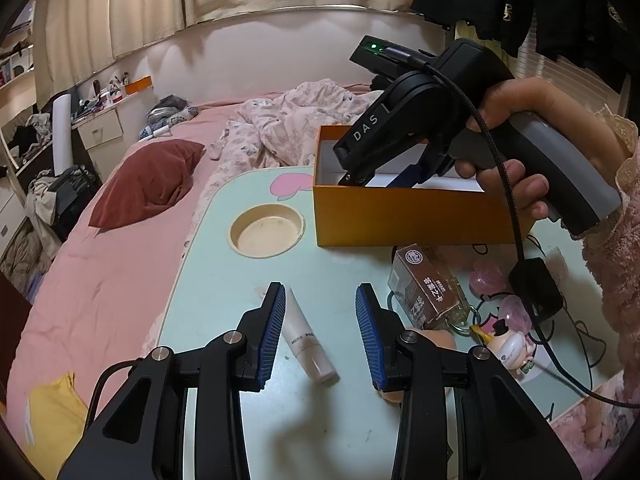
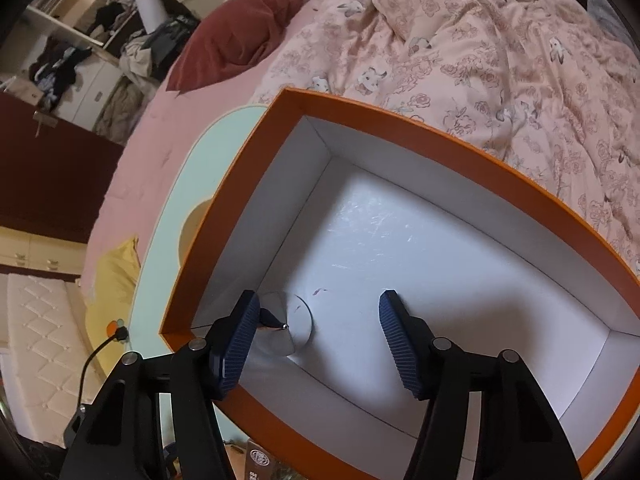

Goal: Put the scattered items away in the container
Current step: 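Reach into the box and grasp the silver cone with the right gripper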

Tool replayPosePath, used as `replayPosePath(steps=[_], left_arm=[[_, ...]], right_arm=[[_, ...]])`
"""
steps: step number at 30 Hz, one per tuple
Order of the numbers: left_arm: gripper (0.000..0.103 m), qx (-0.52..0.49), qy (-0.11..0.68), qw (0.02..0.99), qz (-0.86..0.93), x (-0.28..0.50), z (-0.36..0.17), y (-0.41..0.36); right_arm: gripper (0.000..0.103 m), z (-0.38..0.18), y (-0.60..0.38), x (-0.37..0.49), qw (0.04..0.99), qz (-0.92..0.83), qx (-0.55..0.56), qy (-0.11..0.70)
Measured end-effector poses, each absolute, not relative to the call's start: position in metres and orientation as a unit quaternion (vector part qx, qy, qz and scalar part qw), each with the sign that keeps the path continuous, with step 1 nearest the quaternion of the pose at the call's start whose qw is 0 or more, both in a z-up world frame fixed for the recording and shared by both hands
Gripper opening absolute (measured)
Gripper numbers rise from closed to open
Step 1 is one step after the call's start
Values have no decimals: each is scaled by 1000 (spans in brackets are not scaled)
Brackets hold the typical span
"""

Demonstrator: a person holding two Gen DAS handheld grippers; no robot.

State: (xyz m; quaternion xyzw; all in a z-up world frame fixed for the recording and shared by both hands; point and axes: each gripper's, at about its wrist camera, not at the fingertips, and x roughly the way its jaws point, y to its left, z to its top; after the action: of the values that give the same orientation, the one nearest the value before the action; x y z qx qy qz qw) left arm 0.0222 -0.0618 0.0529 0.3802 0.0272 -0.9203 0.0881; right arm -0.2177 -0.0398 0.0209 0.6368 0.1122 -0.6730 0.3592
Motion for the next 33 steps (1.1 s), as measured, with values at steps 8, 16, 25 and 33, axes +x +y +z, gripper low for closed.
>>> replayPosePath(steps=[8,16,25,33], left_arm=[[38,381,24,85,-920,22,53,-60],[38,381,25,87,-920,24,53,-59],[38,383,9,83,-920,24,52,-54],[38,379,24,77,-922,23,52,-55]], right_arm=[[42,29,-42,-214,332,-694,618,161],[63,29,-50,-202,337,-698,610,165],[65,16,-47,-209,299,-655,668,189],[51,14,-39,-212,280,-652,673,209]])
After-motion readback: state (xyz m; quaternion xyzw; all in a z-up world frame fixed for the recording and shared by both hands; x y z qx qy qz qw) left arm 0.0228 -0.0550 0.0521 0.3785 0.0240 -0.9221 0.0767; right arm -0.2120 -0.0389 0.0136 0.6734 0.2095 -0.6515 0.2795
